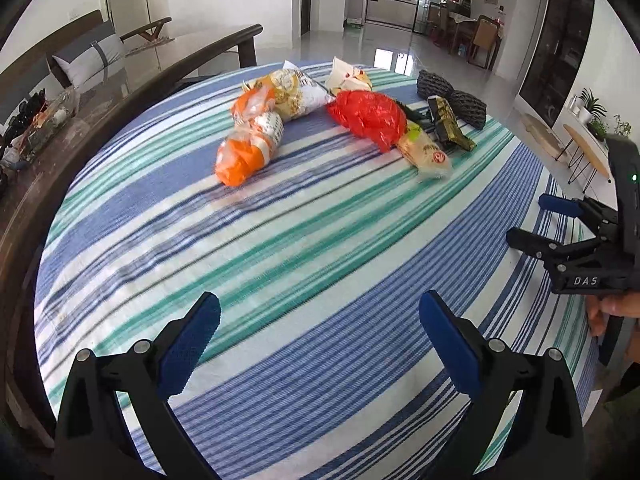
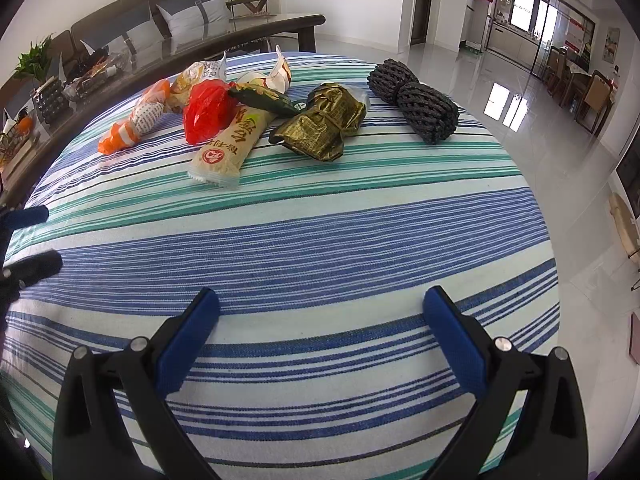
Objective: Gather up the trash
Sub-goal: 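Move both open tools back over the table toward the remaining snacks, then grasp the orange-and-white tied bag with the left tool while the right tool reaches the black mesh bundle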
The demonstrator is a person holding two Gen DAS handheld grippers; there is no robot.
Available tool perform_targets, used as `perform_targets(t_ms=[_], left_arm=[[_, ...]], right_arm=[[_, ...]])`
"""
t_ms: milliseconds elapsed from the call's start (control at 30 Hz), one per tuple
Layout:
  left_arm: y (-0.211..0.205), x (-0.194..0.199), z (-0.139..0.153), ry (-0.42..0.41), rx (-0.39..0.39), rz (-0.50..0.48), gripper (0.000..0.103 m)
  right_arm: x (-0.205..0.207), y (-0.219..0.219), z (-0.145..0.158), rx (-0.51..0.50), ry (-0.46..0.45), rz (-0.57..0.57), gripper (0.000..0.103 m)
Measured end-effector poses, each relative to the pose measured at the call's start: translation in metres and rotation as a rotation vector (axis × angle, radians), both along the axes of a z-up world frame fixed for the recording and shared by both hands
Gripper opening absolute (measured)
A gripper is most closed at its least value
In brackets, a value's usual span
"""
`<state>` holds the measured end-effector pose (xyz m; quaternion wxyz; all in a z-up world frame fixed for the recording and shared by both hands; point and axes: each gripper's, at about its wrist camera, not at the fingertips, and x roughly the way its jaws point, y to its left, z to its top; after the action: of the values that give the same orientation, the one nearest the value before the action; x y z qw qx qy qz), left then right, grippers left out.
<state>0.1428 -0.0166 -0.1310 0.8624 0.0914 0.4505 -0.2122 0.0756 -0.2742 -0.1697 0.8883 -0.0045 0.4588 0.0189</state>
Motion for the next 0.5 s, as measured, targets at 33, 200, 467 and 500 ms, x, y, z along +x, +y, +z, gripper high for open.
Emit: perform_targets(t_ms=[33, 200, 467, 500], left_arm=[[0.004, 0.007, 0.006, -0.001, -0.013, -0.004, 0.099], [0.01, 0.056, 0.021, 0.038, -0.081, -0.035, 0.099], [-0.013, 0.142, -0.001, 0.048, 0.01, 0.01, 0.099], [-0.014, 0.15, -0.006, 0.068, 0.006, 0.021, 0.099]], right_arm=[[0.0, 0.0, 0.0, 0.0, 0.0, 0.0, 0.098], [0.0, 0.0, 0.0, 0.0, 0.0, 0.0, 0.098], [0.0, 0.0, 0.0, 0.0, 0.0, 0.0, 0.098], [0.0, 0.0, 0.0, 0.0, 0.0, 0.0, 0.098]])
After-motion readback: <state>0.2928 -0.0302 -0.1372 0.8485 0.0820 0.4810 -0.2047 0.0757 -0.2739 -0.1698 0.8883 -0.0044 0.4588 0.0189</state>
